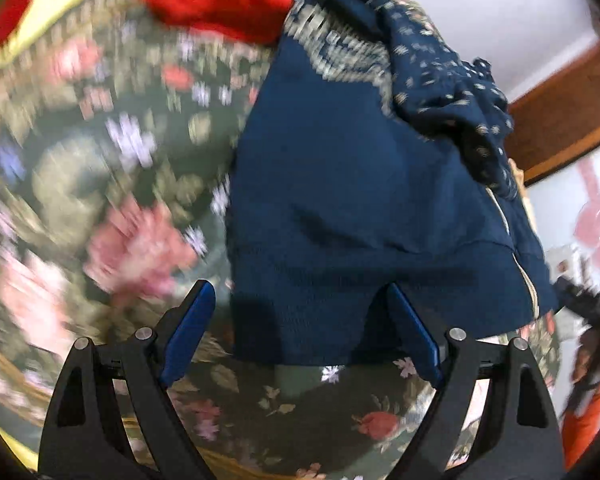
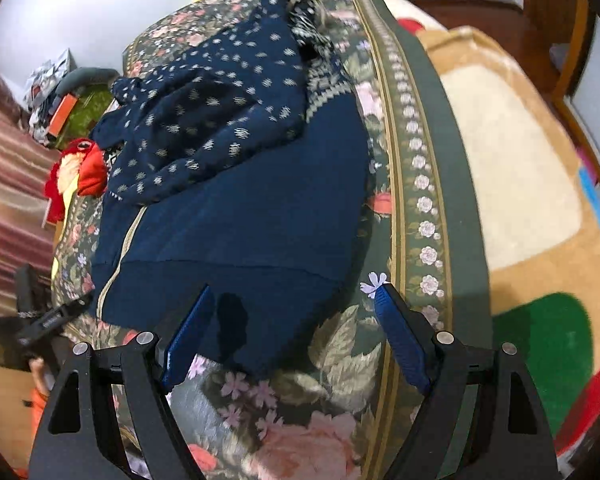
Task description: Fold large clothes
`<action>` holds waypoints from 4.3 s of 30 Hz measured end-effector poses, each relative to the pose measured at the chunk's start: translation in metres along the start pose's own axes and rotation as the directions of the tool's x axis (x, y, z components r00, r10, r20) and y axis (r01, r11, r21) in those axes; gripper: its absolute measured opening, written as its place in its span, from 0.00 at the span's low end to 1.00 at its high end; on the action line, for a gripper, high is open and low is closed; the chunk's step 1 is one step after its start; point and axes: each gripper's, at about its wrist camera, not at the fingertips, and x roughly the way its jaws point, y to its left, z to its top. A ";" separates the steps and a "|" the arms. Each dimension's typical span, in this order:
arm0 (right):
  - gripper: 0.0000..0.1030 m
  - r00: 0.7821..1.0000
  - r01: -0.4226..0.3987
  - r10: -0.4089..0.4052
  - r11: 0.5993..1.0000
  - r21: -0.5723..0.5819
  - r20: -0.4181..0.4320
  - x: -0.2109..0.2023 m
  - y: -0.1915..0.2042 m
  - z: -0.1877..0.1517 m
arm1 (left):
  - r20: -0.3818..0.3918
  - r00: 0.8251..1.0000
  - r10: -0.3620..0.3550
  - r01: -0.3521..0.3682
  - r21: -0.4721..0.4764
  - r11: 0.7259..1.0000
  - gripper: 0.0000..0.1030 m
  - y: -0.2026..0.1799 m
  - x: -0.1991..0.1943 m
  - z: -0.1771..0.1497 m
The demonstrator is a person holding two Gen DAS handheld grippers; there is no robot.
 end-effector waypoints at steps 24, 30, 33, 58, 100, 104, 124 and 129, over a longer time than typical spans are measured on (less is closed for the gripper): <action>0.09 0.960 -0.205 0.217 0.975 -0.083 0.178 -0.022 0.029 0.046 | 0.172 0.981 -0.095 0.073 0.132 0.989 0.10 -0.062 -0.057 0.062; 0.08 0.923 -0.235 0.253 0.967 -0.094 0.289 -0.048 0.040 0.085 | 0.343 0.932 -0.114 0.039 0.218 0.975 0.10 -0.101 -0.108 0.105; 0.08 0.901 -0.249 0.265 0.964 -0.092 0.344 -0.058 0.041 0.112 | 0.396 0.913 -0.101 0.010 0.226 0.974 0.10 -0.113 -0.120 0.131; 0.07 0.925 -0.139 0.133 0.990 -0.007 0.355 0.050 0.007 0.275 | 0.439 0.885 0.155 -0.234 0.132 0.963 0.10 -0.122 0.000 0.304; 0.24 0.985 -0.018 0.058 0.973 -0.232 0.164 0.078 0.041 0.205 | 0.202 0.972 0.117 -0.201 0.469 0.860 0.55 -0.154 0.047 0.244; 0.24 0.991 -0.013 0.046 0.968 -0.250 0.129 0.095 0.046 0.222 | 0.157 0.975 0.159 -0.211 0.409 0.888 0.55 -0.147 0.078 0.272; 0.25 0.946 0.081 0.027 0.946 -0.315 0.324 0.039 0.101 0.223 | 0.307 0.930 0.201 -0.288 0.273 0.918 0.56 -0.122 0.000 0.303; 0.41 0.959 0.026 0.089 0.919 -0.394 0.271 0.052 0.123 0.202 | 0.275 0.942 0.192 -0.280 0.329 0.902 0.67 -0.116 0.001 0.264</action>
